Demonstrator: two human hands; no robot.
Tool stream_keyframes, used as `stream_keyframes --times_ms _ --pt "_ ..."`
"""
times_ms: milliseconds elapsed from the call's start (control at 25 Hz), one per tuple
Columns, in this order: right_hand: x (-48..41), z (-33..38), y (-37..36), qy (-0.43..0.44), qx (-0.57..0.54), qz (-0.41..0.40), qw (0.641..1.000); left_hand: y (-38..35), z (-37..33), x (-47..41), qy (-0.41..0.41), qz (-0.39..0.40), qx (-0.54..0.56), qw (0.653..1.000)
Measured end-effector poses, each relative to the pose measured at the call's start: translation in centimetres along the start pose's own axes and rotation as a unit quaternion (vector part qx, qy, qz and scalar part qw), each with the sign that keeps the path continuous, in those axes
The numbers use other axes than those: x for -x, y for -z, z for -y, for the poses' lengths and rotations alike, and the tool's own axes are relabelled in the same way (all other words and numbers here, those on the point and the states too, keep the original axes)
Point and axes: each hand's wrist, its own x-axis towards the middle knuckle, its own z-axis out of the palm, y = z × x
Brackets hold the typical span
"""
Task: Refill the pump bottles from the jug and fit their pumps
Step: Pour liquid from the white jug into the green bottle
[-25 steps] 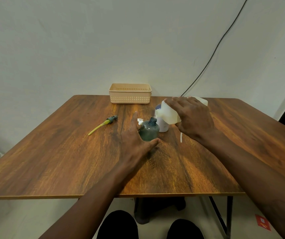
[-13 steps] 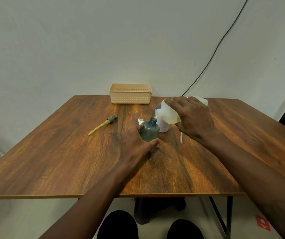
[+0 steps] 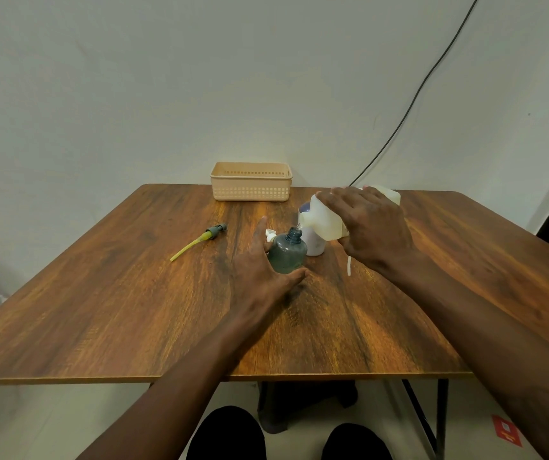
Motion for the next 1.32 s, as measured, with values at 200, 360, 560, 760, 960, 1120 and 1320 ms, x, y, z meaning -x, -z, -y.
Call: stream_keyframes --times_ms 200,360,560,760,960,1120,1320 --pt "-0.06 -0.05 0.18 0.005 0.002 -0.007 1.000 -0.03 0.13 0.07 -0.002 -0.002 -0.008 1.000" --pt "-0.16 -0.03 0.27 0.008 0.006 -0.013 1.000 0.12 -0.33 0.17 -0.003 -0.004 -0.028 1.000" --pt "0.07 0.03 0.00 0.009 0.006 -0.013 1.000 0.19 -0.29 0.18 -0.005 -0.010 -0.030 0.999" --pt "-0.03 -0.06 0.18 0.010 0.005 -0.012 1.000 0.03 -0.11 0.01 -0.008 -0.008 -0.034 0.999" --pt "-0.03 -0.20 0.16 0.014 0.006 -0.012 1.000 -0.16 0.19 -0.01 -0.002 -0.003 -0.026 1.000" --pt "-0.03 -0.34 0.23 0.018 0.007 -0.019 1.000 -0.16 0.19 -0.01 -0.006 -0.018 -0.018 1.000" --pt "-0.10 -0.30 0.14 0.018 0.011 -0.019 1.000 -0.14 0.20 0.11 -0.007 -0.010 -0.012 1.000"
